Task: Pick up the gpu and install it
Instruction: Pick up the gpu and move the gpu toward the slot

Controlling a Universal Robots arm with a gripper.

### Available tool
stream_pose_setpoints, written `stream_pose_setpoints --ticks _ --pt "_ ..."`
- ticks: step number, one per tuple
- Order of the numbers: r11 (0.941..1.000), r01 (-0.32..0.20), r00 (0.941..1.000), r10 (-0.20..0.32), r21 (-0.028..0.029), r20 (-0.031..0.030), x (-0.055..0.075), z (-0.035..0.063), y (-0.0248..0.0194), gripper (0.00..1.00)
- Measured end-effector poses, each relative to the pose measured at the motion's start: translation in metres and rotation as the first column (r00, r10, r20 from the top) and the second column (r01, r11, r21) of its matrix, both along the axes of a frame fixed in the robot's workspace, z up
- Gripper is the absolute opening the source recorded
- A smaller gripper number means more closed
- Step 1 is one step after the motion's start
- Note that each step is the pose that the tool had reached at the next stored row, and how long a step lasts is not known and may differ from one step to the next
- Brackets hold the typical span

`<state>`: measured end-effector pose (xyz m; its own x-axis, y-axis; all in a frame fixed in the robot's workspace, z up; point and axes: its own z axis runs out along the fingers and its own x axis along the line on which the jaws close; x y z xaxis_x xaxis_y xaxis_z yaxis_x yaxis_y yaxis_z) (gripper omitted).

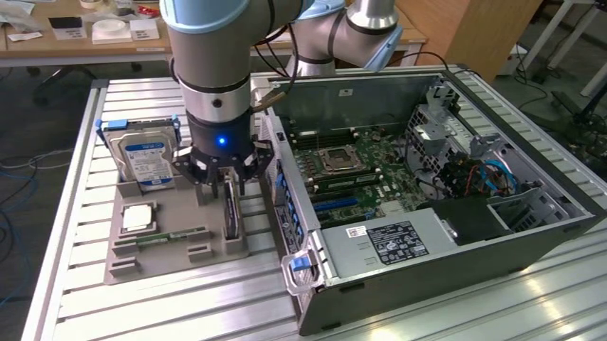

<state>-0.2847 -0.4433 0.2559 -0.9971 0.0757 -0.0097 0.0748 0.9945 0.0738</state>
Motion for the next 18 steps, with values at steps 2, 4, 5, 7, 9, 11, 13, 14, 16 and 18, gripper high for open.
stream_pose_setpoints --ticks 2,4,5,7,9,11,13,14,16,18 --pt "1.0000 0.000 1.0000 0.000 -0.0001 -0.0001 0.000 -0.0033 0.0000 0.47" --pt "1.0000 0.000 1.0000 0.000 0.0002 -0.0002 0.000 -0.0069 0.0000 0.47" --pt "1.0000 0.000 1.0000 0.000 0.0001 -0.0002 0.000 -0.0087 0.0000 0.47" --pt "1.0000 0.000 1.0000 0.000 0.0002 -0.0005 0.000 -0.0116 0.0000 0.47" --pt "1.0000 0.000 1.0000 0.000 -0.0001 -0.0008 0.000 -0.0122 -0.0001 0.47" --pt "1.0000 0.000 1.0000 0.000 0.0004 -0.0005 0.000 -0.0131 0.0000 0.47" --pt "1.0000 0.000 1.0000 0.000 0.0004 -0.0005 0.000 -0.0163 0.0000 0.47" --pt "1.0000 0.000 1.0000 0.000 0.0003 -0.0006 0.000 -0.0181 0.0000 0.47" --pt "1.0000 0.000 1.0000 0.000 0.0003 -0.0008 0.000 -0.0215 0.0000 0.47" --pt "1.0000 0.000 1.0000 0.000 0.0005 -0.0009 0.000 -0.0243 0.0000 0.47"
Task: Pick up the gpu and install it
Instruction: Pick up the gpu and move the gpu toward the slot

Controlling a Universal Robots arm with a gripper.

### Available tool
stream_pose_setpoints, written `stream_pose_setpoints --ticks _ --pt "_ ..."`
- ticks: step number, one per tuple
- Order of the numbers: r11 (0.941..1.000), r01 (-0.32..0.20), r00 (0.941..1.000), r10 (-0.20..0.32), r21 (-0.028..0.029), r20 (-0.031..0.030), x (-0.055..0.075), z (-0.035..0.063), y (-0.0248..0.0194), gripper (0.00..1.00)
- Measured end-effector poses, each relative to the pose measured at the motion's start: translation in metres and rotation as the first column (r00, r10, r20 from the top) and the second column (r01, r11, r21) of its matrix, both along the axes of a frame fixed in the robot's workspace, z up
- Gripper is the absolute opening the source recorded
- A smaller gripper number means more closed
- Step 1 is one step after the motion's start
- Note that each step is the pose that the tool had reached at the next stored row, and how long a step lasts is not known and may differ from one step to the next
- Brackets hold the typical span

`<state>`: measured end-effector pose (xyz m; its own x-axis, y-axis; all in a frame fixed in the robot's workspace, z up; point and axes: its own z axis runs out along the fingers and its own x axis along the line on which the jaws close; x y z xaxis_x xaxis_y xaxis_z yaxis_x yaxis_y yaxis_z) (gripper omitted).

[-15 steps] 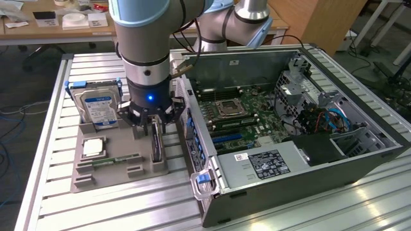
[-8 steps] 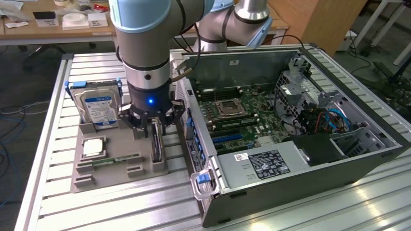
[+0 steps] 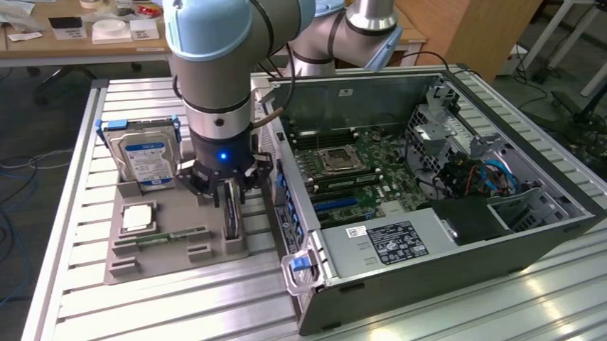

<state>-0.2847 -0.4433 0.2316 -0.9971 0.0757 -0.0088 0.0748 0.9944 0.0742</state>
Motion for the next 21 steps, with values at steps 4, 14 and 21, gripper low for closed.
stream_pose_setpoints --ticks 4,14,21 --pt "1.0000 0.000 1.0000 0.000 -0.0001 -0.0002 0.0000 -0.0009 0.0000 0.47" --pt "1.0000 0.000 1.0000 0.000 0.0003 0.0002 0.0004 -0.0034 0.0002 0.47" --pt "1.0000 0.000 1.0000 0.000 0.0004 0.0000 0.0005 -0.0049 0.0001 0.47"
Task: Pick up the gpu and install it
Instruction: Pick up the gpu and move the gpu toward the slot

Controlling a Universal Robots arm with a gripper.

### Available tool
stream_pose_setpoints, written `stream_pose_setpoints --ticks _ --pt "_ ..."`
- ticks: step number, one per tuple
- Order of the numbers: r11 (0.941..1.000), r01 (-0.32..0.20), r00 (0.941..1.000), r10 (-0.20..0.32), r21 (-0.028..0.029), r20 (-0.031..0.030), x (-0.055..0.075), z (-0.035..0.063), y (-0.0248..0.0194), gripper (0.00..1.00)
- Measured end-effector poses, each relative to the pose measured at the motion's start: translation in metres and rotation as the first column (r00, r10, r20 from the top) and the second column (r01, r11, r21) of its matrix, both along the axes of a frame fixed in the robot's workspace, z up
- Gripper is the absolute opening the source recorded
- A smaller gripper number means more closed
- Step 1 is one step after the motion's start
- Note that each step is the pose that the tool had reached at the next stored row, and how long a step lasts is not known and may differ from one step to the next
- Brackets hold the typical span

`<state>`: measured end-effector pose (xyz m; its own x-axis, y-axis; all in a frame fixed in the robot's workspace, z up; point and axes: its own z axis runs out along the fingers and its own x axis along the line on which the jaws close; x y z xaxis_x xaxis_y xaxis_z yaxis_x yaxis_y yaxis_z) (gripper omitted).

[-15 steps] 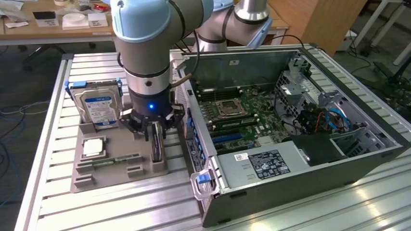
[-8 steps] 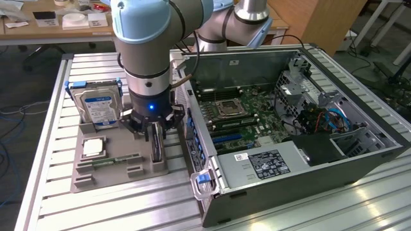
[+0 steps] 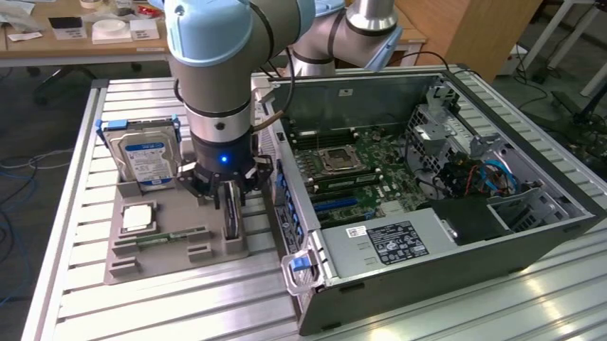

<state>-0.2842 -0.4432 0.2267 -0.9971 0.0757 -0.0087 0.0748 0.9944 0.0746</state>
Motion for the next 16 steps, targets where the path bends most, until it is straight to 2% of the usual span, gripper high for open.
stream_pose_setpoints --ticks 8,10,11,16 --pt "1.0000 0.000 1.0000 0.000 0.0000 0.0000 0.0000 0.0000 0.0000 0.47" --pt "1.0000 0.000 1.0000 0.000 0.0000 0.0000 0.0000 0.0000 0.0000 0.46" --pt "1.0000 0.000 1.0000 0.000 0.0000 0.0000 0.0000 0.0000 0.0000 0.39" --pt "1.0000 0.000 1.0000 0.000 0.0000 0.0000 0.0000 0.0000 0.0000 0.38"
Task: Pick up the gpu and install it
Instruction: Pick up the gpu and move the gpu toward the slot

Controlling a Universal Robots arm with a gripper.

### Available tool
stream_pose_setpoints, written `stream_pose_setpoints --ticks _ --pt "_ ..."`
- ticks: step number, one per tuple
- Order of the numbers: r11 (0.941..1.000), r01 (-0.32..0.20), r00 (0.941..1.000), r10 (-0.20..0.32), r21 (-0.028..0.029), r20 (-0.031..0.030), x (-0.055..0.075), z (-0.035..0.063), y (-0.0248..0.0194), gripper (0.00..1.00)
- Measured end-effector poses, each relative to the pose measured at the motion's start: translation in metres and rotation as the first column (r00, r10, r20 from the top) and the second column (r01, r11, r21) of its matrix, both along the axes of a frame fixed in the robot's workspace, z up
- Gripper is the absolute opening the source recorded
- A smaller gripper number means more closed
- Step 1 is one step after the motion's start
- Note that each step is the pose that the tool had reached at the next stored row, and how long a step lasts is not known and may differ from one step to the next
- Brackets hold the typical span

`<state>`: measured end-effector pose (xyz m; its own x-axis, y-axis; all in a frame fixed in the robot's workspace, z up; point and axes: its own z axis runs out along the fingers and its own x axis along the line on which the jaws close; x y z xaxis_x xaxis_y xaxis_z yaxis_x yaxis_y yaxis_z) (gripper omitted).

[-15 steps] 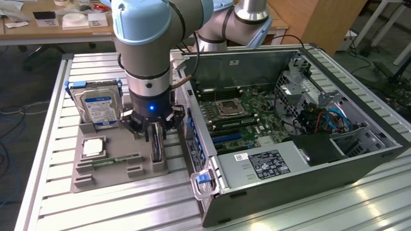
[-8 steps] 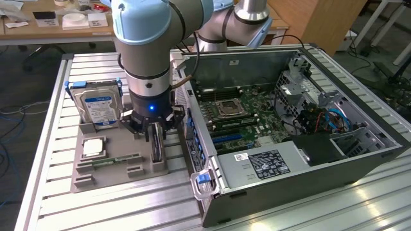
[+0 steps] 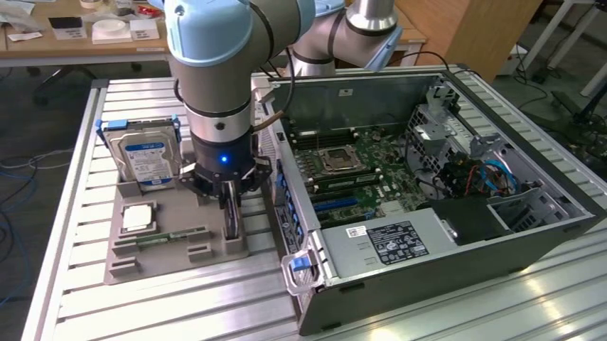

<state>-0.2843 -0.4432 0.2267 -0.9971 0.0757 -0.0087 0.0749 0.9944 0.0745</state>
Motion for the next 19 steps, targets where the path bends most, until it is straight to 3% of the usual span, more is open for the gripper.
stream_pose_setpoints --ticks 1,2,9,19 --pt "1.0000 0.000 1.0000 0.000 0.0000 -0.0001 0.0000 0.0000 0.0000 0.38" --pt "1.0000 0.000 1.0000 0.000 0.0000 0.0000 0.0000 0.0000 0.0000 0.31" --pt "1.0000 0.000 1.0000 0.000 0.0000 0.0000 0.0000 0.0000 0.0000 0.27" --pt "1.0000 0.000 1.0000 0.000 0.0000 0.0000 0.0000 0.0000 0.0000 0.27"
